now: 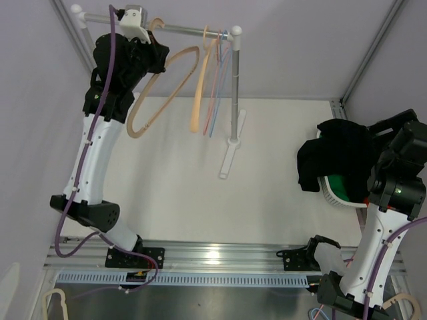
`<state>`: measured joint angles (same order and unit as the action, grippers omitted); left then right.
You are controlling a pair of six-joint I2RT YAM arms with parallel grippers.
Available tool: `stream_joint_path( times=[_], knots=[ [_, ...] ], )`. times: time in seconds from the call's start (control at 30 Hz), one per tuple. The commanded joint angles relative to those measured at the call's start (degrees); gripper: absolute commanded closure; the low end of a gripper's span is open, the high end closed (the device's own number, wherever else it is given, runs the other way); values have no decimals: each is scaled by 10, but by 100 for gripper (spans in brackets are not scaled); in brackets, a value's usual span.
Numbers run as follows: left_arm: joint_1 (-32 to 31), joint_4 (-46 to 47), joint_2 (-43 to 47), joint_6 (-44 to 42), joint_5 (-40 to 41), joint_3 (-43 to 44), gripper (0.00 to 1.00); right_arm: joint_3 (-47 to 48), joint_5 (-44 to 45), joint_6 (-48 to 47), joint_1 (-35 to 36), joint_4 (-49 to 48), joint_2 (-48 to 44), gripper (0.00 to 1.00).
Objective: Remove the t-shirt from the hanger
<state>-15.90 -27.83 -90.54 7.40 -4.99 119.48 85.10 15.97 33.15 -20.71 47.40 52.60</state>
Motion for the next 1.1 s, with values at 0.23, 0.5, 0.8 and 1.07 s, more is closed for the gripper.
stream_joint_path(
  times=[0.23, 0.5, 0.8, 1.07],
  knots=[
    [-51, -6, -111, -66, 32, 160, 99, -11, -61, -19, 2, -30, -6, 20],
    [-69, -26, -166, -71, 47, 183, 99, -12, -70, -20, 3, -34, -15, 20],
    [-78, -44, -210, -70, 82, 184, 99, -18, -85, -26, 2, -35, -22, 20],
    [-78, -26, -131, -56, 61, 90, 58, -55, -183, -48, 3, -92, -38, 19]
  ],
)
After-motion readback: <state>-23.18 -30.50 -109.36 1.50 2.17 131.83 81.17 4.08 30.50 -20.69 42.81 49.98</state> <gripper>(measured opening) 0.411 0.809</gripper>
